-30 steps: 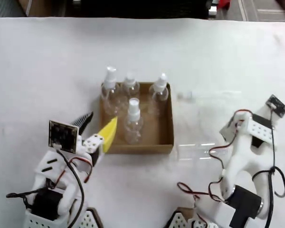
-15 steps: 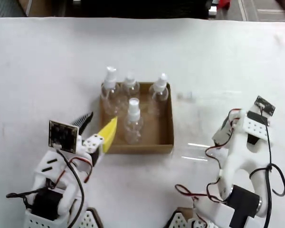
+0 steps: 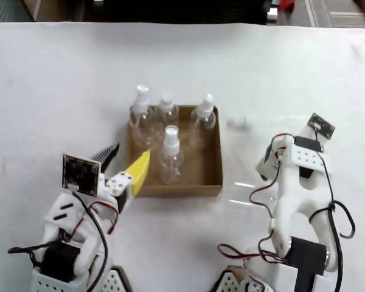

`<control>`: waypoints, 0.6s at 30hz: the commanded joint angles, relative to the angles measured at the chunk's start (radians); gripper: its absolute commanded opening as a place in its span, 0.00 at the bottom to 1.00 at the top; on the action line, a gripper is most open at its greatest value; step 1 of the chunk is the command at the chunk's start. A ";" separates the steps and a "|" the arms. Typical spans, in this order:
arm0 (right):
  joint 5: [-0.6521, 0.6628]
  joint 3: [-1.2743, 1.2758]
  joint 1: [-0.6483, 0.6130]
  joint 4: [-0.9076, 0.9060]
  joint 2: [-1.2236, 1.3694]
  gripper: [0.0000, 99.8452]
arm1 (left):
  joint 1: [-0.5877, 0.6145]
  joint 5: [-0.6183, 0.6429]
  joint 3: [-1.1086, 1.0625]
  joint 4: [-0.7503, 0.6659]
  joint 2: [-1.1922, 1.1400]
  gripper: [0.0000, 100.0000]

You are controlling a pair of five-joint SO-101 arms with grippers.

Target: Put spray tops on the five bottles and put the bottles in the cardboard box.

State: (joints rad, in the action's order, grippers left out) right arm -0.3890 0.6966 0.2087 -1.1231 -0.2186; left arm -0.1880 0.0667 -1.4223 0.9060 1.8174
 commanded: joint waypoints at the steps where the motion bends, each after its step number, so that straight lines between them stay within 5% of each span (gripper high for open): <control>1: -0.018 -0.006 -0.019 0.061 0.010 0.27 | -0.013 -0.009 0.006 -0.020 0.012 0.22; 12: -0.109 -0.020 -0.008 0.211 0.136 0.27 | -0.015 -0.012 -0.017 -0.029 0.012 0.22; 18: -0.103 -0.187 0.038 -0.035 -0.013 0.27 | -0.015 -0.012 -0.026 -0.038 0.012 0.22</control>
State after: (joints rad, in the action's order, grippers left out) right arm -0.4918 0.6045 0.2302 -1.0234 -0.1250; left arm -0.1880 0.0667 -1.4592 0.9014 1.8174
